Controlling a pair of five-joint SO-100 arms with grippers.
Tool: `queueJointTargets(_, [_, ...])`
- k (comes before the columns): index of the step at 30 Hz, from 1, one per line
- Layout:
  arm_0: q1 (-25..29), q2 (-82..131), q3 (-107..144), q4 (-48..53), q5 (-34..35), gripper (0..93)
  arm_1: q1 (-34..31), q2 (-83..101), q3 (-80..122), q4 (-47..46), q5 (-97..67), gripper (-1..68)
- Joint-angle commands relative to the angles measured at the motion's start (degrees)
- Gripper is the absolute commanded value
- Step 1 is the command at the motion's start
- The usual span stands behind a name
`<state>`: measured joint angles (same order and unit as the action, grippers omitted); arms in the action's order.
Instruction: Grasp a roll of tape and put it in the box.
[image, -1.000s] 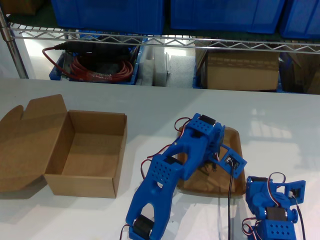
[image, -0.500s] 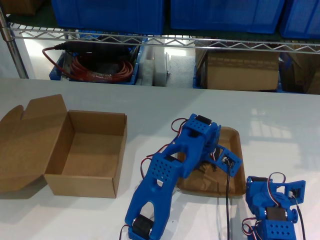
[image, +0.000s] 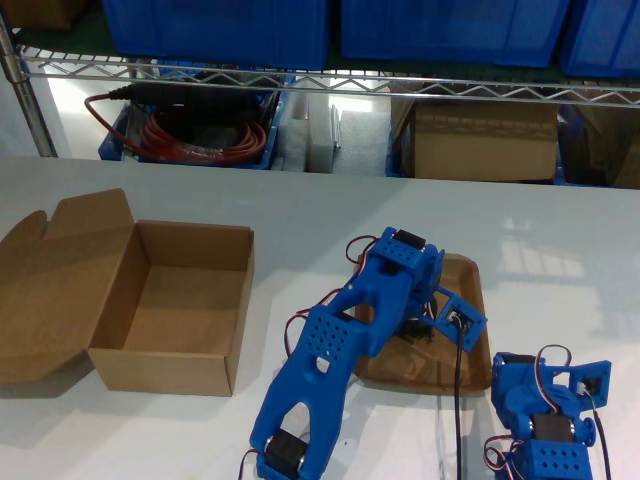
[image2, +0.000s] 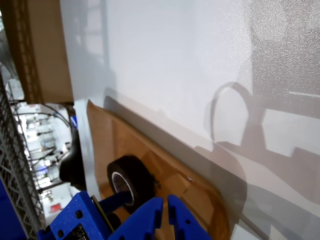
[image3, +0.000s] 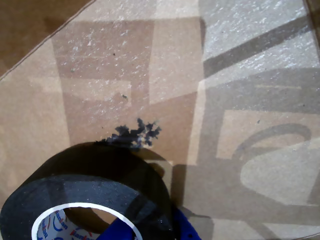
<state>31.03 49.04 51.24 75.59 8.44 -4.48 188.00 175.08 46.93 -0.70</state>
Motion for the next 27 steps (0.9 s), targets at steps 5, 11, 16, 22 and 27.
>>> queueJointTargets(5, [0.8,0.0,-2.9,-1.0,0.8,-0.2,-0.2,0.4,0.8,-0.3,0.2,0.3])
queueJointTargets(11, [0.4,2.4,-1.9,-0.4,1.0,-0.2,-0.2,0.4,0.8,-0.3,0.2,0.3])
queueJointTargets(16, [-3.8,15.0,5.8,-0.9,2.5,-0.2,-0.2,0.4,0.8,-0.3,0.2,0.3])
queueJointTargets(22, [-11.9,33.0,15.6,-1.0,4.4,-0.2,-0.2,0.4,0.8,-0.3,0.2,0.3])
queueJointTargets(27, [-20.5,46.1,25.9,-3.1,4.5,-0.2,-0.2,0.4,0.8,-0.3,0.2,0.3])
